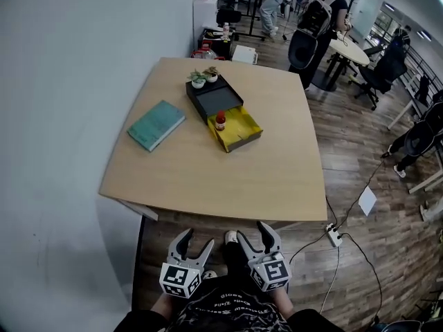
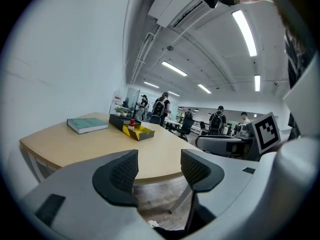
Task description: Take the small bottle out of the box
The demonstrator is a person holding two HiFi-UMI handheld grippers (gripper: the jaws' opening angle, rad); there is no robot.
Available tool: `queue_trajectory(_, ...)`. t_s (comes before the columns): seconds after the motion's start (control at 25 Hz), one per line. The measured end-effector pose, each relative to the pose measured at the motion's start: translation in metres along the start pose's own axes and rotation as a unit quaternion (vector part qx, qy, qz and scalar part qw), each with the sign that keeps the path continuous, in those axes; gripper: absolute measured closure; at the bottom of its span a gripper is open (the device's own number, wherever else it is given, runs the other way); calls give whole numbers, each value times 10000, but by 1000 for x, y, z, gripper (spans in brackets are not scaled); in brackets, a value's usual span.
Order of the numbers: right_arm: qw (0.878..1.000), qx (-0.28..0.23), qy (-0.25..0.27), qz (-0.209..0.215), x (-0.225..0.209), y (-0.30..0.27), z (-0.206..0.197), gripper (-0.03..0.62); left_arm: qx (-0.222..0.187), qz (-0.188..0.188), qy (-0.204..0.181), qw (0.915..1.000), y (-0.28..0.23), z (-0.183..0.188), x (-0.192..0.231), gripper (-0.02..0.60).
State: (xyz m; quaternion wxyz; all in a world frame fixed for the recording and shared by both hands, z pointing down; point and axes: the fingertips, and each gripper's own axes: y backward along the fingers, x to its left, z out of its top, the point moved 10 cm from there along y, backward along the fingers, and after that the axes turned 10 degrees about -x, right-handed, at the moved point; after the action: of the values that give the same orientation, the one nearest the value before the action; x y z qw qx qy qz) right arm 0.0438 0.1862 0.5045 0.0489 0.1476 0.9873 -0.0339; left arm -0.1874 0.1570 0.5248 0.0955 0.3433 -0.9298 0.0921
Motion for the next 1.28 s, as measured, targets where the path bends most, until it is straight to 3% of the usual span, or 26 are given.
queue_trajectory(0.48,9985,9,-42,540,-88,-106,20,312,-120,744,41,9972,-102,25,22,308)
queue_trajectory(0.68,9966,11,-501,654,-130,-146,33,312,-163,986,26,9950,-144,32,22,308)
queue_trajectory(0.88,9952,-32,-418,885,-164,-178,42,312,-237,1182,-13,9927,-183,38,20,308)
queue_trajectory(1.28,9929,145,-198,1165,-191,-222,51,316,-315,1577,140,9869,-223,44,28,308)
